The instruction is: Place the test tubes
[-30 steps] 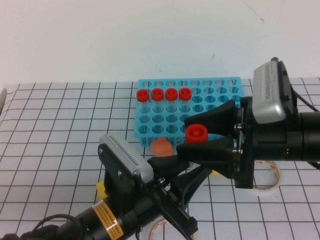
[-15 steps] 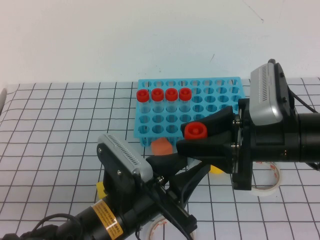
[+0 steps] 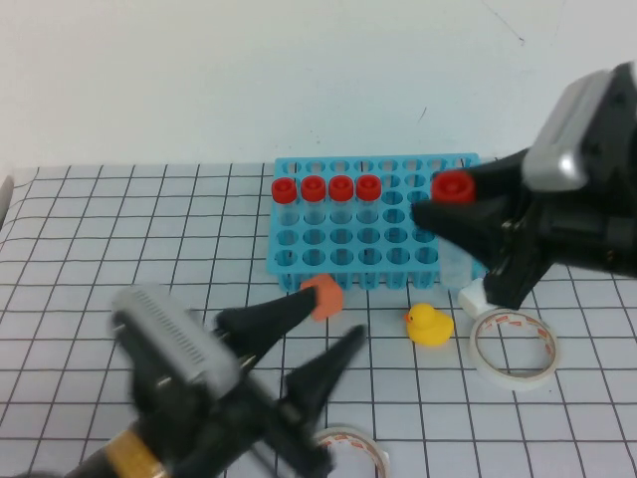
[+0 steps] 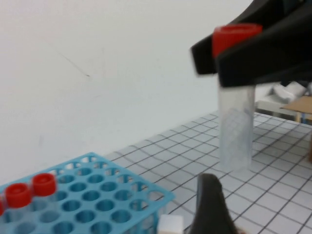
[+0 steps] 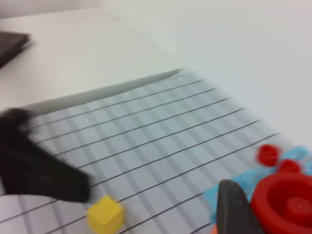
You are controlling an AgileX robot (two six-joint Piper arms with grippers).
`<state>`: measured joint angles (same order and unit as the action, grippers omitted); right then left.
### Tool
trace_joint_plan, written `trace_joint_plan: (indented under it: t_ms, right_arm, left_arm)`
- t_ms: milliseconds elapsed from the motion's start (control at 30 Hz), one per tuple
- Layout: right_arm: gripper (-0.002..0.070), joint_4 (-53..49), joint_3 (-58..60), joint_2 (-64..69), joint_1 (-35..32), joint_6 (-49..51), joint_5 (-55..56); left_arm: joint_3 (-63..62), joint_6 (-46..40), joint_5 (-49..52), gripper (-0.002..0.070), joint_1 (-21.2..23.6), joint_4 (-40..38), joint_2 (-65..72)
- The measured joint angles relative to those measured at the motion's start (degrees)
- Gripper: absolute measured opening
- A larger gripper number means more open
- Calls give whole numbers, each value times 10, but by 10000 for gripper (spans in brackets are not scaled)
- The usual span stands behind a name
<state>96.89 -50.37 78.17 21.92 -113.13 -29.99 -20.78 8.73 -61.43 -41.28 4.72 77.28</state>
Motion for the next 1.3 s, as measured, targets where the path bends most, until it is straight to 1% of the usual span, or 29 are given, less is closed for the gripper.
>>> trace_joint_plan:
  t_ms: [33, 100, 133, 167, 233, 300, 400, 633, 800, 900, 1000, 1300]
  right_arm:
    - [272, 1, 0, -7, -1, 0, 4]
    - [272, 3, 0, -24, -4, 0, 9]
    - [272, 4, 0, -32, -4, 0, 11]
    - [272, 4, 0, -37, -4, 0, 11]
    - [272, 4, 0, -47, -4, 0, 11]
    - [272, 5, 0, -50, -4, 0, 11]
    - [272, 5, 0, -52, -4, 1, 11]
    - [272, 5, 0, -52, -4, 1, 9]
    - [272, 5, 0, -52, -4, 3, 7]
    - [272, 5, 0, -52, -4, 3, 6]
    - [272, 5, 0, -52, -4, 3, 6]
    - [272, 5, 5, -52, -4, 3, 6]
  left_arm:
    - [15, -9, 3, 369, 0, -12, -19]
    - [50, -23, 10, 276, 0, -35, -60]
    - [68, -30, 21, 188, 0, -51, -89]
    - [85, -39, 35, 123, 0, -62, -115]
    - [114, -50, 72, 63, 0, -80, -157]
    - [137, -57, 117, 26, 0, -91, -208]
    - [162, -74, 184, 7, 0, -97, -274]
    - [171, -120, 304, 0, 0, -114, -406]
    - [172, -156, 442, 0, 0, -127, -502]
    - [172, -162, 502, 0, 0, -128, -546]
    - [172, -163, 530, 0, 0, -128, -570]
    - [172, -170, 540, 0, 0, -128, -576]
